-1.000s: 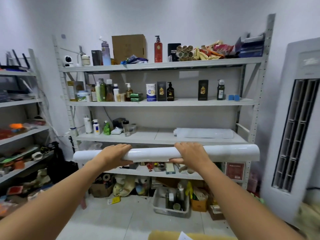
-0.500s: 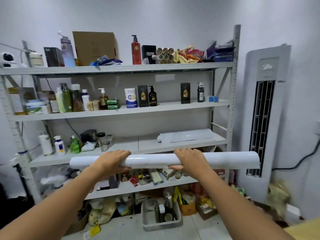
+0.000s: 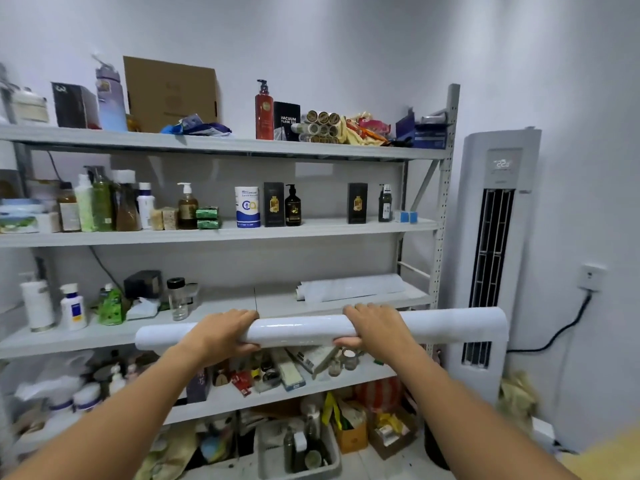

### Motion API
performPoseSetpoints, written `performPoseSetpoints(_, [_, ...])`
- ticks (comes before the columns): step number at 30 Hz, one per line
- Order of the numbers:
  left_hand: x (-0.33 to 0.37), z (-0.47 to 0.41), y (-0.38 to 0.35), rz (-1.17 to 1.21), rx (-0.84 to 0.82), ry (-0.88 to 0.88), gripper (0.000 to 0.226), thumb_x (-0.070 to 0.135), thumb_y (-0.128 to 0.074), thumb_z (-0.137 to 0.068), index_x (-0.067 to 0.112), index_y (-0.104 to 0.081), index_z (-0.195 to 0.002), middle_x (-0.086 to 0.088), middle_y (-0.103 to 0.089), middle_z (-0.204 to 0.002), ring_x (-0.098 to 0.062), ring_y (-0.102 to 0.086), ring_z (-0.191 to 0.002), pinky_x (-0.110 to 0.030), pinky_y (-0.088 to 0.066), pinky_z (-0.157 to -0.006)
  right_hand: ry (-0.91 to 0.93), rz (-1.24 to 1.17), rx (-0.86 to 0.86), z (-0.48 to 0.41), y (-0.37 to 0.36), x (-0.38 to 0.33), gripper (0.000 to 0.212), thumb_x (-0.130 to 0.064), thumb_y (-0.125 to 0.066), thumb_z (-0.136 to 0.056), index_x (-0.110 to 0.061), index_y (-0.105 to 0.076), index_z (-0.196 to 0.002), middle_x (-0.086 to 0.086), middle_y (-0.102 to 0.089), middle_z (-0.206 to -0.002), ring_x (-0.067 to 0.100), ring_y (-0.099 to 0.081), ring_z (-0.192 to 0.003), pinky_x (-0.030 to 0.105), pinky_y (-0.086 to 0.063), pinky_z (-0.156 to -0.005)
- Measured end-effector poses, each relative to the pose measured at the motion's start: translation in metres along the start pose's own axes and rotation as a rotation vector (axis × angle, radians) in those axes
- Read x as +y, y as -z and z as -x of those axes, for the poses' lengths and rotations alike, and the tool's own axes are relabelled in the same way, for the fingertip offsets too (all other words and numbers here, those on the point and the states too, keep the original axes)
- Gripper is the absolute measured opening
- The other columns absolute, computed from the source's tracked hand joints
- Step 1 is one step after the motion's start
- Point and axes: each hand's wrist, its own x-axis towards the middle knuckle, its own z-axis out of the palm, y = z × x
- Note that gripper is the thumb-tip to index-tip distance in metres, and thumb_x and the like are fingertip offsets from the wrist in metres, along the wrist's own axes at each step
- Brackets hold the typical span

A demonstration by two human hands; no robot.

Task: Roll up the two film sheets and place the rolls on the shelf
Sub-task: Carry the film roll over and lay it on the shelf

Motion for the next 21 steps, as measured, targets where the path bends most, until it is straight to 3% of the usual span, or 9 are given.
performPoseSetpoints(6, [-0.041,-0.041,-0.011,-0.052,0.048,-0.017,0.037,0.049,-0.056,-0.082,0.021,-0.047,-0.105,0.005,-0.058,-0.104,-0.013,-0.054,-0.091,-0.022,-0.035,-0.066,-0.008,-0.009,0.006,-0.052,-0.024,0.007,0.056,-0.070,-0.039,-0.082,-0.018,-0.047,-0.100,0.000,-0.061,-0.092,0.021,-0.059,-0.078,0.030,-0.033,-0.058])
performPoseSetpoints(11, [-0.088,-0.103,-0.038,-0.056,0.037,-0.022,0.039,0.053,-0.057,-0.080,0.021,-0.048,-0.101,0.005,-0.059,-0.100,-0.013,-0.055,-0.088,-0.028,-0.047,-0.072,-0.051,-0.025,-0.003,-0.107,-0.076,0.016,0.054,-0.070,-0.038,-0.083,-0.019,-0.046,-0.098,0.000,-0.060,-0.092,0.021,-0.059,-0.078,0.030,-0.033,-0.058])
performPoseSetpoints(17, [-0.133,-0.186,-0.065,-0.021,0.056,-0.065,0.032,0.050,-0.057,-0.082,0.026,-0.045,-0.098,0.012,-0.050,-0.090,-0.007,-0.047,-0.078,-0.017,-0.029,-0.055,-0.068,-0.021,-0.021,-0.182,-0.125,0.045,0.055,-0.069,-0.040,-0.083,-0.016,-0.047,-0.097,0.001,-0.060,-0.091,0.023,-0.059,-0.081,0.032,-0.034,-0.060])
performPoseSetpoints(21, [-0.164,-0.233,-0.088,-0.003,0.064,-0.072,0.034,0.052,-0.057,-0.081,0.026,-0.045,-0.100,0.008,-0.056,-0.095,-0.008,-0.048,-0.079,-0.021,-0.034,-0.063,-0.080,-0.040,-0.011,-0.221,-0.159,0.055,0.052,-0.067,-0.043,-0.083,-0.016,-0.047,-0.092,0.003,-0.060,-0.088,0.025,-0.059,-0.080,0.033,-0.033,-0.058])
